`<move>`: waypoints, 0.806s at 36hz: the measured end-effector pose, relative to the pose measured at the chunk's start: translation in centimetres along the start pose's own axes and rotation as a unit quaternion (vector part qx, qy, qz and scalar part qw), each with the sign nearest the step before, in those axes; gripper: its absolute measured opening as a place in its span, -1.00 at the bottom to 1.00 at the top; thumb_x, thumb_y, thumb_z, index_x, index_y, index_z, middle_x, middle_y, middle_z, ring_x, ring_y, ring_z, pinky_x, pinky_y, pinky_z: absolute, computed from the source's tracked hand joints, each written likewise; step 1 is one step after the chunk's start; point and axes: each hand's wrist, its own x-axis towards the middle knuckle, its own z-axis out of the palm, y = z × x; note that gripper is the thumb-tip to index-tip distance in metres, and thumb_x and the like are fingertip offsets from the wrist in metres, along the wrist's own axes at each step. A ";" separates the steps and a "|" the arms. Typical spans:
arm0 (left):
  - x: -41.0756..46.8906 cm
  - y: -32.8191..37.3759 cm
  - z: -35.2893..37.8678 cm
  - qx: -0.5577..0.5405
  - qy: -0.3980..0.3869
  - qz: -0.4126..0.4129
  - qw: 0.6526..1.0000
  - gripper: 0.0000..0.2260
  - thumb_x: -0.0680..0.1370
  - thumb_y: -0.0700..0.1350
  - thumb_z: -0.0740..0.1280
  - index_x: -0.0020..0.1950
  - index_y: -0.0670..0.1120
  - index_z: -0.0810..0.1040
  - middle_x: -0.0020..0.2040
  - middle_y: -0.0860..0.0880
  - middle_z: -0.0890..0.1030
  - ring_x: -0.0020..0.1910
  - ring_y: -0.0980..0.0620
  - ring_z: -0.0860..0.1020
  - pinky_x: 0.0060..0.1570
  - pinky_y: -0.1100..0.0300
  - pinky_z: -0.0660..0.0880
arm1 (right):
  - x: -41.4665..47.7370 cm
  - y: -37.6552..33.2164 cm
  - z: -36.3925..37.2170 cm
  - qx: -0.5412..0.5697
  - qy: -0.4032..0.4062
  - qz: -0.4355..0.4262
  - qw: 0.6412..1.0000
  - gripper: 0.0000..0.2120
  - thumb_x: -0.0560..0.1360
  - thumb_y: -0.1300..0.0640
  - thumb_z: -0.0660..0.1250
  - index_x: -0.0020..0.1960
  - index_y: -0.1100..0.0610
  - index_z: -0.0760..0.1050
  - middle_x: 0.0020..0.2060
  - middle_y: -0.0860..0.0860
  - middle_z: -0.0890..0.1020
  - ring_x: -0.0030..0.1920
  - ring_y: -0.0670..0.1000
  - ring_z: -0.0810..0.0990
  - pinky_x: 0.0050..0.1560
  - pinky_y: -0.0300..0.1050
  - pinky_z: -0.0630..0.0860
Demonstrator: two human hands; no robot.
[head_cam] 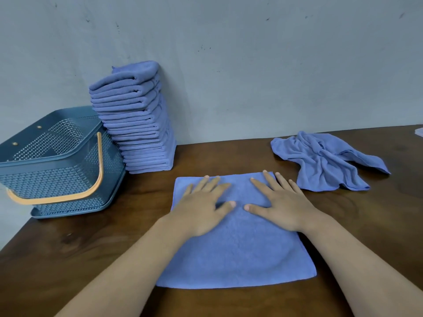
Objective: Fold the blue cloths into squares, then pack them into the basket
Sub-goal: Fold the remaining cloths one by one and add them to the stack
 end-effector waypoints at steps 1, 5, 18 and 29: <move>0.3 0.4 0.5 0.001 -0.015 -0.003 1.000 -0.36 0.67 0.41 -0.03 0.72 0.25 -0.01 0.73 0.16 -0.13 0.70 0.06 -0.24 0.65 -0.15 -0.21 | 0.0 0.0 0.0 0.000 0.002 0.001 1.000 -0.04 0.36 -0.74 -0.11 0.65 -0.38 -0.21 0.68 -0.18 -0.28 0.68 0.01 -0.32 0.67 0.17 -0.22; 0.8 -0.3 2.5 0.018 -0.008 -0.042 0.999 -0.31 0.63 0.48 -0.09 0.70 0.28 -0.18 0.72 0.14 -0.26 0.68 0.02 -0.32 0.64 -0.17 -0.25 | 0.0 0.0 -0.1 -0.001 0.007 0.005 1.000 -0.02 0.35 -0.76 -0.12 0.65 -0.39 -0.21 0.68 -0.18 -0.29 0.68 0.01 -0.31 0.67 0.17 -0.22; -5.5 2.2 3.1 0.008 0.002 -0.017 1.000 -0.43 0.73 0.27 -0.05 0.73 0.19 -0.05 0.73 0.18 -0.13 0.70 0.07 -0.21 0.66 -0.13 -0.19 | -1.3 -1.4 -0.9 -0.078 0.061 -0.007 0.995 -0.12 0.49 -0.65 -0.11 0.69 -0.26 -0.01 0.71 -0.13 -0.08 0.70 0.09 -0.19 0.64 0.30 -0.15; -6.9 1.0 3.8 0.005 0.018 -0.044 0.999 -0.38 0.71 0.34 -0.09 0.72 0.20 -0.21 0.72 0.11 -0.26 0.68 0.06 -0.31 0.65 -0.11 -0.26 | -10.0 -8.0 3.4 -0.033 0.035 -0.029 0.998 -0.30 0.65 -0.42 -0.19 0.72 -0.19 -0.17 0.70 -0.14 -0.20 0.67 -0.11 -0.29 0.69 0.06 -0.15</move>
